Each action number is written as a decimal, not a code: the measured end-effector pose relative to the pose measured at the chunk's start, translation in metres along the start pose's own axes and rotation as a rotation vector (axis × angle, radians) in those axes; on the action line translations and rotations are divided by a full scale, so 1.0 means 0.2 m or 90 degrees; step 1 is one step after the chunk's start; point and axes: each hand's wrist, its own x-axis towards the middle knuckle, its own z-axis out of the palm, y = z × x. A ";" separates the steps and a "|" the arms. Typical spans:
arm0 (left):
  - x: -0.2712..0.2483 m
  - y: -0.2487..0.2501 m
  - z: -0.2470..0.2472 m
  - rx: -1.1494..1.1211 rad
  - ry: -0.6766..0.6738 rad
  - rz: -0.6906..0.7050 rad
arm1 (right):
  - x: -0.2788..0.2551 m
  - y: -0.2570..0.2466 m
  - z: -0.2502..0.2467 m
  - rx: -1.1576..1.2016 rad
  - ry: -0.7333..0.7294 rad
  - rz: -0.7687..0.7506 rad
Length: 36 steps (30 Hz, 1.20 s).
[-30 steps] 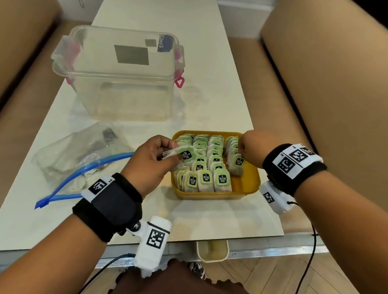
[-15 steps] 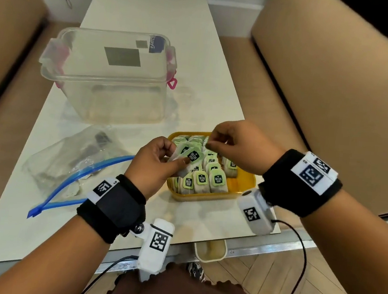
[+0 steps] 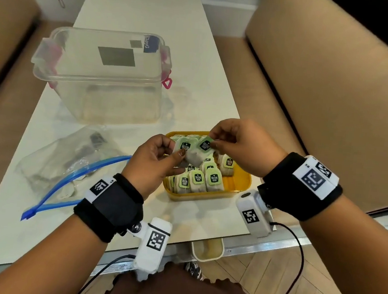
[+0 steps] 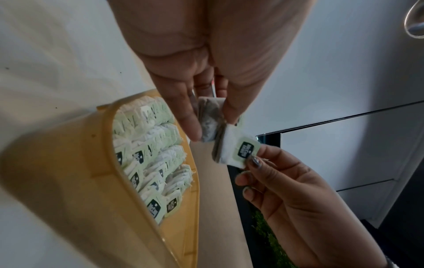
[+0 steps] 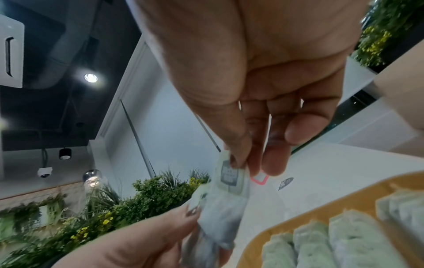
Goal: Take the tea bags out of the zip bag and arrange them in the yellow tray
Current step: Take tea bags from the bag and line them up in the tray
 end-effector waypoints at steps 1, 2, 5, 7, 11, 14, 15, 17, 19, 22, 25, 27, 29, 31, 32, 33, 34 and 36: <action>0.00 0.00 0.00 -0.001 0.002 -0.004 | 0.00 0.02 -0.02 -0.004 0.001 0.000; 0.00 -0.01 -0.01 0.000 0.006 -0.007 | 0.00 0.03 -0.05 -0.011 0.000 0.003; 0.01 -0.03 -0.03 0.019 0.027 -0.007 | 0.00 0.10 -0.10 -0.053 -0.018 0.029; 0.01 -0.04 -0.04 0.030 0.038 0.000 | 0.00 0.14 -0.12 -0.121 -0.050 0.051; 0.01 -0.05 -0.05 0.056 0.033 0.021 | 0.02 0.21 -0.11 -0.266 -0.138 0.082; 0.01 -0.05 -0.05 0.069 0.023 0.020 | 0.04 0.25 -0.07 -0.348 -0.196 0.094; 0.01 -0.05 -0.05 0.069 0.022 0.019 | 0.05 0.26 -0.05 -0.375 -0.210 0.092; 0.01 -0.05 -0.04 0.070 0.021 0.020 | 0.08 0.28 -0.02 -0.421 -0.229 0.089; 0.00 -0.06 -0.04 0.080 0.022 0.023 | 0.11 0.29 0.01 -0.454 -0.236 0.096; 0.00 -0.06 -0.04 0.086 0.027 0.024 | 0.15 0.31 0.03 -0.492 -0.231 0.106; 0.00 -0.06 -0.05 0.083 0.022 0.023 | 0.16 0.32 0.04 -0.510 -0.240 0.114; 0.00 -0.06 -0.05 0.078 0.019 0.022 | 0.17 0.34 0.04 -0.514 -0.240 0.114; 0.00 -0.06 -0.05 0.077 0.017 0.018 | 0.18 0.34 0.05 -0.511 -0.236 0.116; 0.00 -0.06 -0.05 0.073 0.014 0.013 | 0.18 0.35 0.05 -0.504 -0.229 0.119; 0.01 -0.06 -0.05 0.067 0.013 0.010 | 0.18 0.35 0.04 -0.501 -0.224 0.118; 0.01 -0.05 -0.05 0.058 0.013 0.005 | 0.18 0.35 0.04 -0.499 -0.217 0.118; 0.01 -0.05 -0.04 0.047 0.015 0.000 | 0.17 0.34 0.03 -0.494 -0.205 0.114; 0.01 -0.05 -0.04 0.032 0.016 -0.011 | 0.15 0.30 0.00 -0.460 -0.166 0.087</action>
